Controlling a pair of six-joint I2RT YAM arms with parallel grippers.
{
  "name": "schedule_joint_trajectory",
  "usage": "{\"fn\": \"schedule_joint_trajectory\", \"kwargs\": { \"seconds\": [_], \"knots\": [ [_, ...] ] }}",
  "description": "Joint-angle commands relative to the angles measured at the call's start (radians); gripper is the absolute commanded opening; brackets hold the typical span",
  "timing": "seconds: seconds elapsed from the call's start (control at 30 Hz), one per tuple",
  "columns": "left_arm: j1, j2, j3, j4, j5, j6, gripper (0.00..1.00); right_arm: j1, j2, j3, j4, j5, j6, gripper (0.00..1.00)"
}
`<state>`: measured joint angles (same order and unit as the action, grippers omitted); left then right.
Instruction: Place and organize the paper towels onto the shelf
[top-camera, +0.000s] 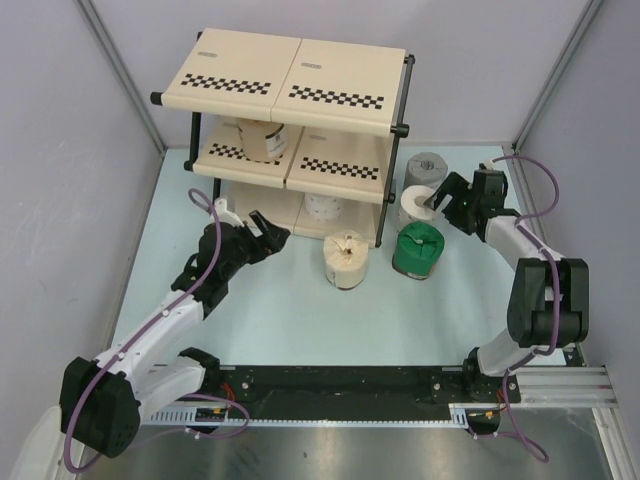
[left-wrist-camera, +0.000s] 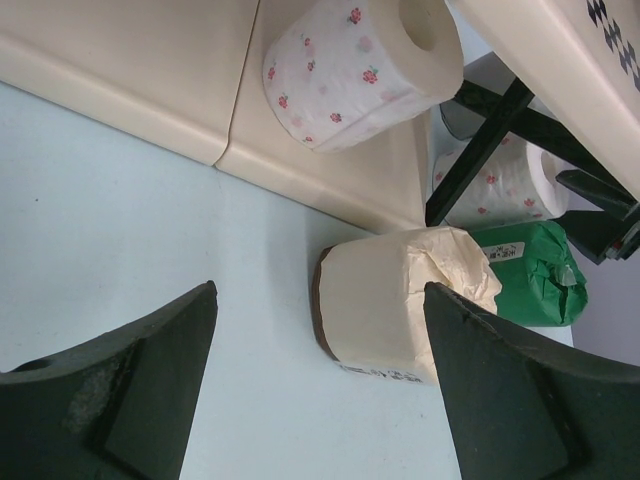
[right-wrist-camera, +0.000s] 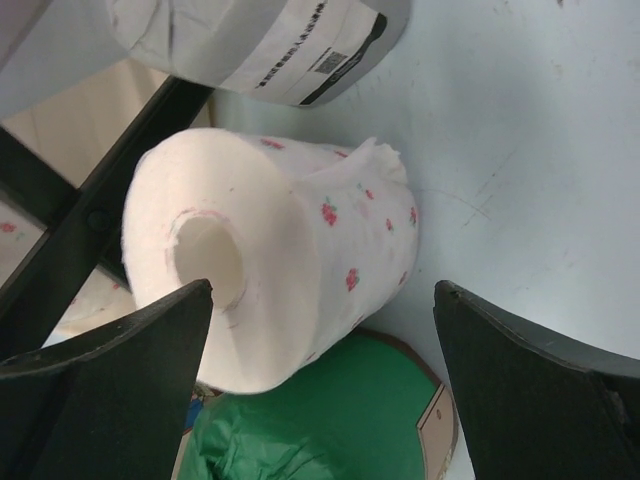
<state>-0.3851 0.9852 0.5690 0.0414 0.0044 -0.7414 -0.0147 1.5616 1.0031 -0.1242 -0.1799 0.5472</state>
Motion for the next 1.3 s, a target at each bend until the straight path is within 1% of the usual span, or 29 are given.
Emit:
{"fn": "schedule_joint_trajectory", "kwargs": {
  "seconds": [0.0, 0.07, 0.27, 0.33, 0.37, 0.4, 0.47, 0.5, 0.6, 0.77, 0.97, 1.07, 1.13, 1.17, 1.23, 1.27],
  "knots": [
    [-0.001, -0.034, 0.0, 0.006, 0.016, 0.011, 0.89, 0.004, 0.051, 0.061, 0.018, 0.042, 0.005, 0.96],
    [-0.003, -0.039, 0.0, 0.005, 0.016, 0.011, 0.89, 0.005, 0.083, 0.074, 0.021, 0.042, 0.008, 0.95],
    [-0.001, -0.037, 0.012, -0.017, 0.002, 0.027, 0.89, 0.012, 0.13, 0.103, 0.015, 0.056, 0.007, 0.88],
    [-0.003, -0.033, 0.012, -0.017, 0.003, 0.028, 0.89, 0.012, 0.135, 0.103, 0.021, 0.056, 0.007, 0.81],
    [-0.001, -0.033, 0.012, -0.017, 0.005, 0.028, 0.89, 0.012, 0.137, 0.103, 0.023, 0.056, 0.005, 0.75],
    [-0.003, -0.03, 0.012, -0.017, 0.006, 0.027, 0.89, 0.012, 0.14, 0.103, 0.021, 0.056, 0.005, 0.71],
    [-0.003, -0.033, 0.009, -0.021, -0.001, 0.024, 0.89, 0.012, 0.134, 0.103, 0.006, 0.086, 0.011, 0.65],
    [-0.003, -0.037, 0.006, -0.021, -0.001, 0.022, 0.89, 0.012, 0.12, 0.103, -0.011, 0.098, 0.013, 0.62],
    [-0.001, -0.057, 0.002, -0.025, -0.03, 0.023, 0.89, 0.012, 0.085, 0.098, -0.025, 0.131, 0.011, 0.6],
    [-0.001, -0.071, 0.008, -0.034, -0.046, 0.019, 0.89, -0.008, -0.058, 0.092, -0.04, 0.171, 0.002, 0.55],
    [-0.003, -0.111, -0.001, -0.034, -0.066, 0.007, 0.88, -0.07, -0.233, 0.094, -0.052, 0.171, -0.003, 0.54],
    [-0.003, -0.12, 0.003, -0.034, -0.073, 0.01, 0.89, -0.076, -0.287, 0.094, -0.048, 0.154, -0.032, 0.55],
    [-0.003, -0.118, 0.005, -0.034, -0.07, 0.01, 0.88, -0.076, -0.284, 0.094, -0.048, 0.129, -0.033, 0.57],
    [-0.001, -0.118, 0.006, -0.034, -0.067, 0.008, 0.89, -0.076, -0.264, 0.094, -0.052, 0.122, -0.032, 0.63],
    [-0.003, -0.114, 0.005, -0.034, -0.061, 0.005, 0.88, -0.074, -0.232, 0.094, -0.055, 0.087, -0.032, 0.72],
    [-0.003, -0.114, 0.005, -0.034, -0.061, 0.005, 0.89, -0.073, -0.213, 0.094, -0.058, 0.071, -0.032, 0.78]
  ]
}}
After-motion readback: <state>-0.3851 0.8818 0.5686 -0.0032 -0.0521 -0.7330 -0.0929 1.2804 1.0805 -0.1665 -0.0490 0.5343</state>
